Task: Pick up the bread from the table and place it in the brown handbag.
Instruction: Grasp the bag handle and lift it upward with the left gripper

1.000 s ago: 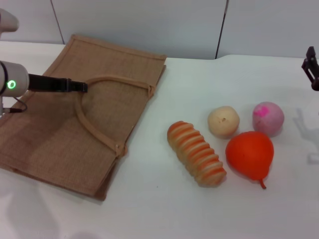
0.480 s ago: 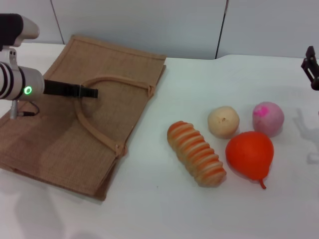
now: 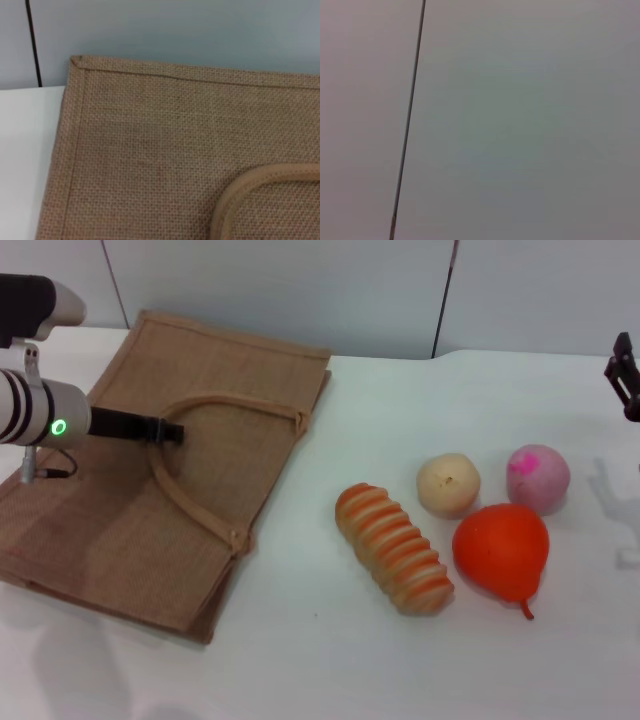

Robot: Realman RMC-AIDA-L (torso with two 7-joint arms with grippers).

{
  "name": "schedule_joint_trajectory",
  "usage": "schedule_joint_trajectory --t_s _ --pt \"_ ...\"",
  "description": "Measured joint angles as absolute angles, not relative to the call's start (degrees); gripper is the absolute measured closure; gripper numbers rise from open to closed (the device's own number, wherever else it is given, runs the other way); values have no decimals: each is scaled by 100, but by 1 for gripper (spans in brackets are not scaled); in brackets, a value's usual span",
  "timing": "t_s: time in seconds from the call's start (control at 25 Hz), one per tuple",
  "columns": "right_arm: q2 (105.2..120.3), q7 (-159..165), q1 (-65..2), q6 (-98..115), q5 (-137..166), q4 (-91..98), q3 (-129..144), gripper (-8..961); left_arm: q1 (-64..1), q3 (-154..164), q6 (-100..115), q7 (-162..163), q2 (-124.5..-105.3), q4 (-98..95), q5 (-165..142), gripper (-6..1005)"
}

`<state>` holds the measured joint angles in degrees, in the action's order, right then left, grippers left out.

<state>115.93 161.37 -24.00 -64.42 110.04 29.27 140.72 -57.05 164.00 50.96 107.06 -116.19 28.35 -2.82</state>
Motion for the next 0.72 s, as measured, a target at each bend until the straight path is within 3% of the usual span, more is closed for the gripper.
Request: schedule_joint_trajectory --t_s 0.24,0.72 --pt "11593 16137 -2414 -6442 11004 2933 14089 63 -5705 16400 5086 10707 -11618 2830 -335 571" --pt "11593 16136 -2417 -6442 11004 2938 14098 64 -5715 16400 4998 10750 -11609 2705 -374 688"
